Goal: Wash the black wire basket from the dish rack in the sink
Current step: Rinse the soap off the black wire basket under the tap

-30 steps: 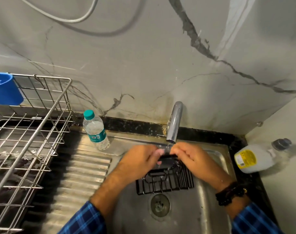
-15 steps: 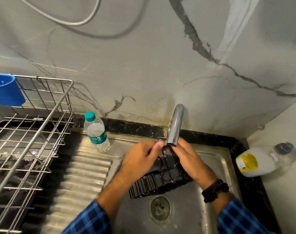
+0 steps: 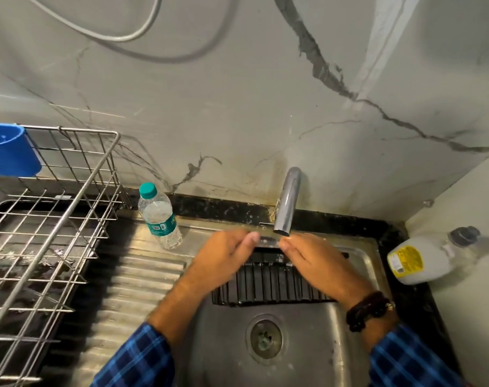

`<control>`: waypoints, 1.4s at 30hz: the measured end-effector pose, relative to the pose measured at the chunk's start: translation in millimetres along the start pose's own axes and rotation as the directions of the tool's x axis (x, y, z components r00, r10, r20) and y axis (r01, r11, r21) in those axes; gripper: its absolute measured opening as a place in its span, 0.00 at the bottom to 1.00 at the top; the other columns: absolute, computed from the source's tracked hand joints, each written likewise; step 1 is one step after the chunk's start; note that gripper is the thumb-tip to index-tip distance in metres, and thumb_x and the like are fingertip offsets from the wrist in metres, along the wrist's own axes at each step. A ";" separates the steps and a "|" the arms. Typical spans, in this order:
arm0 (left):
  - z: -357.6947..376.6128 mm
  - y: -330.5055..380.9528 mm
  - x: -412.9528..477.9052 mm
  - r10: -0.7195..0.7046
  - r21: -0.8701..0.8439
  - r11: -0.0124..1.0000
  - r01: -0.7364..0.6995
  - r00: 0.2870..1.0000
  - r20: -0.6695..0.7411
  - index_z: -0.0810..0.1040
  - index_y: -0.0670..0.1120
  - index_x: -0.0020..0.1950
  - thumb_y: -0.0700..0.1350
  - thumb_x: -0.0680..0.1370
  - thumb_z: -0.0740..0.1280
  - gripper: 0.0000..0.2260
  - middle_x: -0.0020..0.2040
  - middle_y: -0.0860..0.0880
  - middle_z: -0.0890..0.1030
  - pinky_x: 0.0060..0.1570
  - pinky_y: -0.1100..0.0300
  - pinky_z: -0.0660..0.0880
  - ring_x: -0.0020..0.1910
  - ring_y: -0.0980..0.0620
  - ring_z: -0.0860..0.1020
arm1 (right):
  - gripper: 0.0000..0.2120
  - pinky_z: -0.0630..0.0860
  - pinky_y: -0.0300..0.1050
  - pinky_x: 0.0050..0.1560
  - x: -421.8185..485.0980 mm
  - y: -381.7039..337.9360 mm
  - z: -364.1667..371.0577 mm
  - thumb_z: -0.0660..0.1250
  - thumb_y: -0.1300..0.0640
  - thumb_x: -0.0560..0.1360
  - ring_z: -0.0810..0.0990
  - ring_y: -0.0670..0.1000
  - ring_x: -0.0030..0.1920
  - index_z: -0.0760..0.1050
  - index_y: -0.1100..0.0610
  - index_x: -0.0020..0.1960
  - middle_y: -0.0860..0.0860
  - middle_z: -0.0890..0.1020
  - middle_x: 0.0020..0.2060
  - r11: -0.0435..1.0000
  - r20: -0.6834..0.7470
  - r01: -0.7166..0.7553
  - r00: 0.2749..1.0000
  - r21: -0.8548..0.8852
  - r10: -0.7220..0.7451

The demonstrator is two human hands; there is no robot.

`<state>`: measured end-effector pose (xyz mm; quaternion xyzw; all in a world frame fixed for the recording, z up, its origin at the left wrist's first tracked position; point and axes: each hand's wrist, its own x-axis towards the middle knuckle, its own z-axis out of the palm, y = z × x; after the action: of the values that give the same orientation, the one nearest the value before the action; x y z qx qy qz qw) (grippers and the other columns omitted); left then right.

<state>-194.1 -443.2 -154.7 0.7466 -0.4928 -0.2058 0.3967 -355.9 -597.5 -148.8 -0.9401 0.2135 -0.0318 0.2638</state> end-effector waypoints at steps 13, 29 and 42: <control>37.1 19.2 5.4 0.116 0.154 0.976 -0.153 0.967 0.225 0.77 0.54 0.49 0.56 0.85 0.55 0.14 0.35 0.56 0.79 0.44 0.58 0.79 0.33 0.62 0.77 | 0.14 0.74 0.42 0.38 4.0 -3.0 -28.0 0.56 0.46 0.83 0.77 0.43 0.35 0.74 0.47 0.43 0.45 0.79 0.35 0.979 0.089 0.129 0.989 -0.159 -0.116; 21.1 19.5 -13.4 -0.085 -0.448 0.890 0.077 0.996 0.002 0.79 0.48 0.41 0.55 0.83 0.56 0.19 0.35 0.50 0.80 0.41 0.57 0.77 0.36 0.53 0.79 | 0.29 0.73 0.49 0.39 -6.8 19.9 0.3 0.59 0.36 0.78 0.74 0.51 0.34 0.77 0.63 0.43 0.52 0.74 0.32 0.854 -0.076 -0.040 0.993 0.519 0.093; 4.4 -35.1 -31.0 -0.054 -0.374 0.926 0.061 0.998 0.028 0.77 0.54 0.36 0.68 0.79 0.56 0.22 0.31 0.52 0.76 0.37 0.62 0.71 0.33 0.57 0.74 | 0.18 0.73 0.41 0.49 -4.0 0.5 0.7 0.54 0.46 0.83 0.77 0.41 0.39 0.76 0.47 0.40 0.43 0.77 0.34 0.712 0.006 -0.107 0.990 0.694 0.143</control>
<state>-190.3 -410.1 -187.9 0.6696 -0.4257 -0.3138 0.5215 -359.6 -595.9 -149.4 -0.7559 0.2554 -0.1138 0.5920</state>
